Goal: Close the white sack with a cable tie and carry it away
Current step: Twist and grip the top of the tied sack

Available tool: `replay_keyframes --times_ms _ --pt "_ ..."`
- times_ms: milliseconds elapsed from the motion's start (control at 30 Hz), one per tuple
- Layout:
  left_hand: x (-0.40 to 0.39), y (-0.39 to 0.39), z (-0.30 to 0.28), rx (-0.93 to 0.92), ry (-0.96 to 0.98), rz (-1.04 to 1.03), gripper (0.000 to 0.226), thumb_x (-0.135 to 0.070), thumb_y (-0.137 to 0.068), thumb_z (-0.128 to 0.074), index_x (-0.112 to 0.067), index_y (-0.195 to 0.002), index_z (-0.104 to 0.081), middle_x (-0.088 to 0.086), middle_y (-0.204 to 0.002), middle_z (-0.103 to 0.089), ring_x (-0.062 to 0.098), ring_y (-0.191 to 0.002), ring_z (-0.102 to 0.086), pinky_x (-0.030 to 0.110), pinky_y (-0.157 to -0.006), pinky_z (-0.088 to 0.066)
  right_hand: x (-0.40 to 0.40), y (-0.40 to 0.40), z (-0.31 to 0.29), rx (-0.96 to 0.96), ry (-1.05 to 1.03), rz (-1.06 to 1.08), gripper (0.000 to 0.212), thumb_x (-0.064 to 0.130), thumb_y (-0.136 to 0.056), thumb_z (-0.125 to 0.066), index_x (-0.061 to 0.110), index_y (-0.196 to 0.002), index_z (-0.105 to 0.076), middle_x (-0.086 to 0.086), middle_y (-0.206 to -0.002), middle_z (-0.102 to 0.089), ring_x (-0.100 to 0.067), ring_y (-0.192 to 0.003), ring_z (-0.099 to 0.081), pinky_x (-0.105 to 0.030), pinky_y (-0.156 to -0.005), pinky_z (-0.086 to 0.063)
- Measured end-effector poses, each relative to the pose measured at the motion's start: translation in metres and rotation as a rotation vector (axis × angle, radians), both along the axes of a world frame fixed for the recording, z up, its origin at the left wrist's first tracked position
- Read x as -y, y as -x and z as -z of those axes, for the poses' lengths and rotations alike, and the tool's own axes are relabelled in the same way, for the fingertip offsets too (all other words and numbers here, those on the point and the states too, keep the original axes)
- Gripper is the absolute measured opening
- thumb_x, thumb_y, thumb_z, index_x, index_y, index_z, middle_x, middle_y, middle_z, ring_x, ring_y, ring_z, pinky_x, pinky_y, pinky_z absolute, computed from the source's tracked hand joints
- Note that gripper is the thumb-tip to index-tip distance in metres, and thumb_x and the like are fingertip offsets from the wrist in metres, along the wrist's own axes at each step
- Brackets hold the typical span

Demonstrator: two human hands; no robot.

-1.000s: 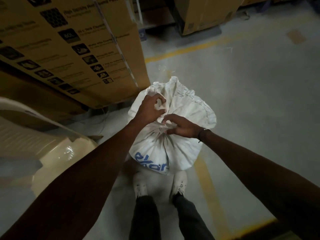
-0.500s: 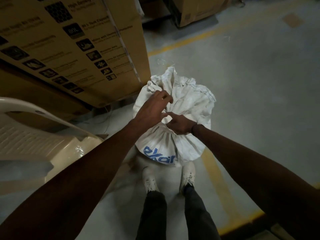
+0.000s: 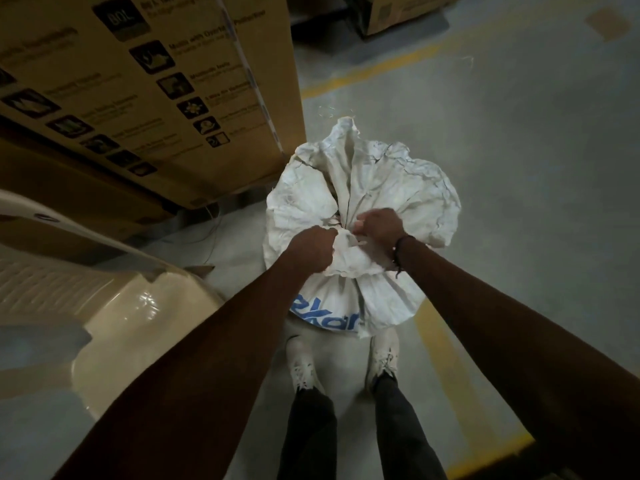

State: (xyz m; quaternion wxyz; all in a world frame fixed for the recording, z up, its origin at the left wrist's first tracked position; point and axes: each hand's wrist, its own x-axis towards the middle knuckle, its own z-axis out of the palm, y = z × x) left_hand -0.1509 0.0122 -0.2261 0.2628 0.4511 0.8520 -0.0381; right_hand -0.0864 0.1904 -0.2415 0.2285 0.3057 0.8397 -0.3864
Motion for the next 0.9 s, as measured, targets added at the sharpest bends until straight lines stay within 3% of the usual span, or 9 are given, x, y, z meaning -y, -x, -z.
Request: replay_keyframes --times_ms 33,100,200,333,433,567,700,833,900 --pt "0.000 -0.007 0.009 -0.030 -0.030 -0.029 0.039 -0.013 -0.069 -0.090 -0.001 -0.104 -0.078 0.019 -0.091 -0.077 0.035 -0.080 -0.079 0.036 -0.067 -0.063 -0.005 0.006 0.002 -0.038 0.003 0.070 0.022 0.010 -0.102 -0.068 0.003 -0.118 -0.081 -0.014 -0.129 -0.078 -0.029 -0.129 -0.069 -0.026 -0.115 -0.046" --pt "-0.008 -0.014 0.009 -0.033 0.080 0.063 0.036 -0.011 -0.092 -0.065 0.000 -0.126 -0.065 0.023 -0.112 -0.071 0.041 -0.102 -0.073 0.042 -0.086 -0.059 -0.013 0.011 0.007 -0.027 0.006 0.032 0.027 0.003 -0.097 -0.066 0.007 -0.117 -0.083 -0.010 -0.129 -0.079 -0.025 -0.127 -0.068 -0.013 -0.098 -0.038" --pt "-0.022 -0.021 0.014 0.050 0.073 -0.054 0.035 -0.017 -0.104 -0.050 -0.006 -0.137 -0.056 0.016 -0.136 -0.061 0.033 -0.127 -0.061 0.039 -0.105 -0.047 -0.020 0.011 0.020 -0.019 -0.035 -0.153 0.032 0.005 -0.092 -0.072 0.009 -0.123 -0.081 -0.013 -0.133 -0.076 -0.031 -0.129 -0.066 -0.017 -0.092 -0.036" --pt "-0.044 -0.020 0.023 -0.103 -0.053 -0.108 0.042 -0.012 -0.069 -0.089 -0.006 -0.106 -0.071 0.016 -0.107 -0.071 0.027 -0.099 -0.073 0.032 -0.085 -0.061 -0.026 0.001 0.036 -0.090 -0.072 -0.192 0.043 0.003 -0.090 -0.077 0.010 -0.132 -0.075 -0.014 -0.137 -0.075 -0.035 -0.132 -0.065 -0.031 -0.108 -0.044" --pt "-0.057 -0.015 0.040 0.010 -0.090 -0.105 0.047 -0.013 -0.095 -0.062 -0.003 -0.139 -0.051 0.020 -0.139 -0.054 0.034 -0.130 -0.055 0.039 -0.115 -0.041 -0.025 -0.010 0.046 -0.145 -0.089 -0.199 0.051 0.000 -0.082 -0.080 0.010 -0.132 -0.074 -0.015 -0.131 -0.077 -0.038 -0.125 -0.069 -0.038 -0.103 -0.049" --pt "-0.046 -0.007 0.068 0.098 -0.050 -0.090 0.041 -0.029 -0.110 -0.041 0.000 -0.129 -0.064 0.021 -0.133 -0.064 0.036 -0.128 -0.057 0.040 -0.108 -0.037 -0.026 -0.018 0.051 -0.174 -0.060 -0.149 0.061 0.003 -0.066 -0.090 0.015 -0.125 -0.076 -0.008 -0.121 -0.080 -0.029 -0.113 -0.073 -0.030 -0.087 -0.053" --pt "-0.029 -0.003 0.079 0.057 -0.029 -0.173 0.045 -0.038 -0.111 -0.045 -0.003 -0.113 -0.072 0.018 -0.121 -0.071 0.034 -0.118 -0.065 0.039 -0.096 -0.045 -0.021 -0.020 0.057 -0.177 -0.016 -0.108 0.078 0.005 -0.058 -0.099 0.020 -0.130 -0.072 -0.001 -0.127 -0.076 -0.023 -0.115 -0.071 -0.032 -0.089 -0.058" --pt "-0.022 -0.004 0.091 0.158 -0.232 -0.349 0.018 -0.029 -0.100 -0.064 -0.017 -0.113 -0.066 0.010 -0.101 -0.075 0.030 -0.101 -0.070 0.040 -0.088 -0.050 -0.023 -0.024 0.066 -0.209 0.010 -0.081 0.080 0.001 -0.057 -0.098 0.018 -0.130 -0.071 -0.002 -0.128 -0.073 -0.024 -0.118 -0.069 -0.032 -0.094 -0.054" --pt "-0.020 -0.006 0.092 0.212 -0.283 -0.434 0.048 -0.026 -0.086 -0.081 -0.027 -0.129 -0.058 0.006 -0.095 -0.072 0.026 -0.097 -0.067 0.040 -0.089 -0.054 -0.029 -0.024 0.070 -0.223 0.021 -0.093 0.073 0.001 -0.063 -0.093 0.019 -0.130 -0.070 -0.002 -0.127 -0.073 -0.024 -0.118 -0.069 -0.029 -0.091 -0.051"
